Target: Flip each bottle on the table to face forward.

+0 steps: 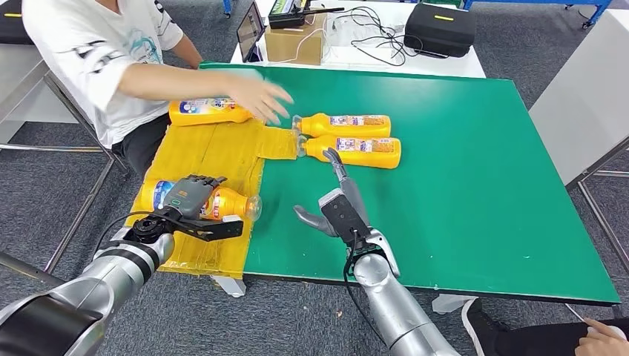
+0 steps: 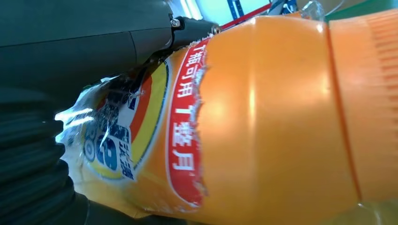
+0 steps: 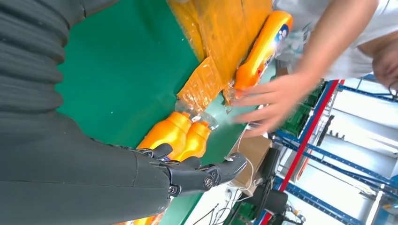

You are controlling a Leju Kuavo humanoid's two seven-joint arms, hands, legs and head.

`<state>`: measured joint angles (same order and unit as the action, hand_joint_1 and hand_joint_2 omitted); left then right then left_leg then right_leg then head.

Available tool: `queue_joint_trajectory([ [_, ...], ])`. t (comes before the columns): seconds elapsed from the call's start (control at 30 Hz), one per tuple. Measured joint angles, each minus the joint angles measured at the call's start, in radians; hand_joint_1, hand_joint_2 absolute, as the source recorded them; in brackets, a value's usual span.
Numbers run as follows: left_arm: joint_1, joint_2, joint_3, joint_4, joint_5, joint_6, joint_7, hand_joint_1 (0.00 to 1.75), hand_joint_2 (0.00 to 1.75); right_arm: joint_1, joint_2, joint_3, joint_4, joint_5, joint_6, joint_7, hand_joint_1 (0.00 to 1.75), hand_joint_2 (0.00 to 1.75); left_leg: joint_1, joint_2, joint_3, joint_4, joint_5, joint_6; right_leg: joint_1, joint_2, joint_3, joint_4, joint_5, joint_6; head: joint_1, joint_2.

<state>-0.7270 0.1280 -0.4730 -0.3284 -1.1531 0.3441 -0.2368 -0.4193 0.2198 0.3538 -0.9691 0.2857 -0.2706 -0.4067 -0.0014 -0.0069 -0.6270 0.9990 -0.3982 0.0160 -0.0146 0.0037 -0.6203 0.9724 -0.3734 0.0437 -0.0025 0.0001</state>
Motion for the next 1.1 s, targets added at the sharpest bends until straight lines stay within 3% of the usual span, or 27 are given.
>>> queue_joint_trajectory([
  [0.67,-0.001,-0.002,-0.011,0.010,-0.003,0.038,-0.008,0.00,1.75,-0.001,0.004,0.019,0.000,0.003,0.020,0.008,0.00,1.75,0.000,0.000,0.002,0.000,0.000,0.000,0.000,0.000,0.002,0.000,0.000,0.000,0.000,0.000],
  [1.1,0.053,-0.011,0.113,0.008,0.121,0.160,-0.197,0.00,1.75,-0.027,-0.009,0.022,0.033,0.069,0.007,0.064,0.00,1.75,0.000,-0.001,0.001,0.000,0.000,0.000,0.000,0.000,0.001,0.000,0.000,0.000,0.000,0.000],
])
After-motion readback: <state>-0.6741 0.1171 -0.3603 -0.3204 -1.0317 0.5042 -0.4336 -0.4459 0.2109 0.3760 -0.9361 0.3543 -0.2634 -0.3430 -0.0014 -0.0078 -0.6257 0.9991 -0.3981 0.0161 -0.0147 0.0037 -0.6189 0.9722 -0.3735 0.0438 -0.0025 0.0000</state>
